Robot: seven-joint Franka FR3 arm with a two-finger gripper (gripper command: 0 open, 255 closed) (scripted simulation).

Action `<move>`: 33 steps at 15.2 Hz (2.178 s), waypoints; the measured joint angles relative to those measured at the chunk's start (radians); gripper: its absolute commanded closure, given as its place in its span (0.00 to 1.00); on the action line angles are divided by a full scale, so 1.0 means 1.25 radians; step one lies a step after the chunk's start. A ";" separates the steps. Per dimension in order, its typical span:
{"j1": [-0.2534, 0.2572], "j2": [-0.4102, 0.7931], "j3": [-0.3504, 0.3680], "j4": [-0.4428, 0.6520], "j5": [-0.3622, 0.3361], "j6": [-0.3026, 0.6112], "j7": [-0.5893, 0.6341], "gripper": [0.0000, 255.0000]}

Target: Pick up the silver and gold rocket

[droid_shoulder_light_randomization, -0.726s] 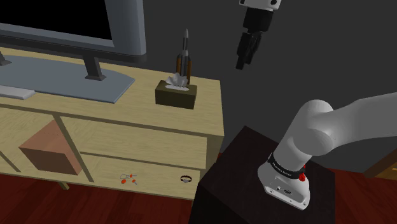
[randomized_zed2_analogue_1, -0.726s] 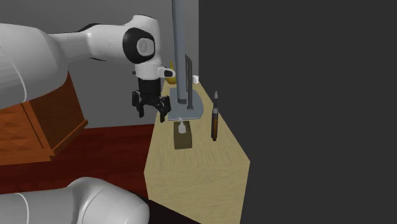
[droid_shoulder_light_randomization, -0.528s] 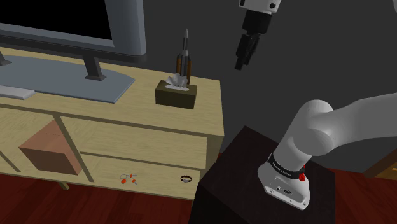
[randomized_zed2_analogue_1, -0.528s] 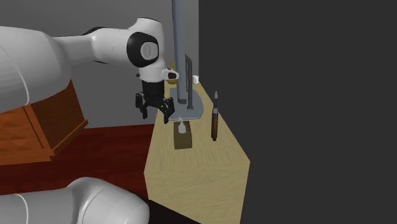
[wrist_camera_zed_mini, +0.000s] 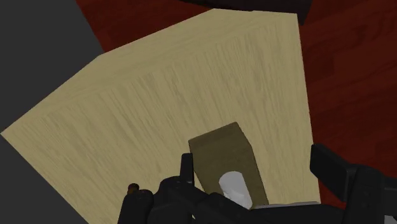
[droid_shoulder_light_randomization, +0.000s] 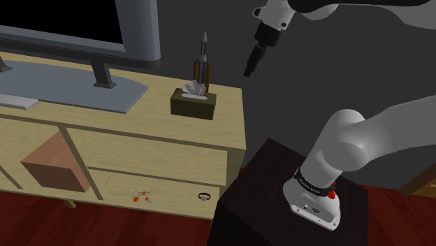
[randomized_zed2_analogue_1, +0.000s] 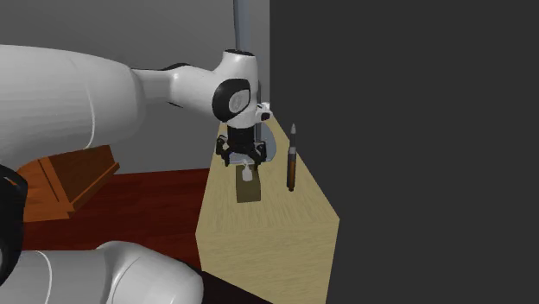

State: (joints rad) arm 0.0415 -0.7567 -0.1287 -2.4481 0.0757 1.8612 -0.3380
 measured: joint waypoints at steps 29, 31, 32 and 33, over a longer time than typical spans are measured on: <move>0.314 0.656 -0.498 0.343 0.734 0.323 -1.038 0.00; 0.313 0.663 -0.497 0.338 0.746 0.326 -1.050 1.00; 0.312 0.664 -0.497 0.338 0.748 0.326 -1.052 1.00; 0.312 0.665 -0.498 0.338 0.749 0.326 -1.054 1.00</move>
State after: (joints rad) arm 0.4317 0.0745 -0.7506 -2.0253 1.0124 2.2689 -1.6551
